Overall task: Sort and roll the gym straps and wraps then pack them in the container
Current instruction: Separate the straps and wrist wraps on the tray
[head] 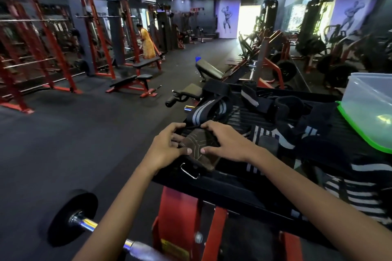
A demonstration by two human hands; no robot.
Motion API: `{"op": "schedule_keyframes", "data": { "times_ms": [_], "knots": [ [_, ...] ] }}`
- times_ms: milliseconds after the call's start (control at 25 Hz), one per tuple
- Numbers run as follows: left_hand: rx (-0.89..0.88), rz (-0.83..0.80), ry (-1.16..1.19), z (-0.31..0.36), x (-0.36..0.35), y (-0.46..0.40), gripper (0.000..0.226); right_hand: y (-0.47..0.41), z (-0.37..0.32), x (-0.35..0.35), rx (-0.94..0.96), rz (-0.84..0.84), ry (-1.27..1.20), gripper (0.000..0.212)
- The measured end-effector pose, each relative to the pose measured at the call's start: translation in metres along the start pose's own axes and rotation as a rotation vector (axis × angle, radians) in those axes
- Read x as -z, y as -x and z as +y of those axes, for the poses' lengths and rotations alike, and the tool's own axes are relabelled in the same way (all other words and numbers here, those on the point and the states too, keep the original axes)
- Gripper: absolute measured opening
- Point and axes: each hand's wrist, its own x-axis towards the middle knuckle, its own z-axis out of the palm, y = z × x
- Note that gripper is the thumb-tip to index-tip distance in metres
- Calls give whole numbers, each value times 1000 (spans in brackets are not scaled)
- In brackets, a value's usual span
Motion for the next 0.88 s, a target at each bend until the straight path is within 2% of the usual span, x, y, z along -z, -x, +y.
{"op": "schedule_keyframes", "data": {
  "times_ms": [120,240,440,560,720,880],
  "knots": [
    [-62,80,203,16,-2,-1,49,2,4,12,-32,100,-255,51],
    [-146,102,388,50,-11,-6,31,10,10,33,-39,291,-470,38],
    [-358,21,650,119,-48,-37,20,33,19,92,-5,631,-792,26],
    [-384,-76,797,148,-89,-63,20,57,41,117,-40,786,-762,24],
    [-305,-225,917,161,-148,-92,17,86,79,124,-143,967,-658,14],
    [-223,-290,981,159,-187,-107,16,102,102,125,-187,1014,-690,16]
  ]
}}
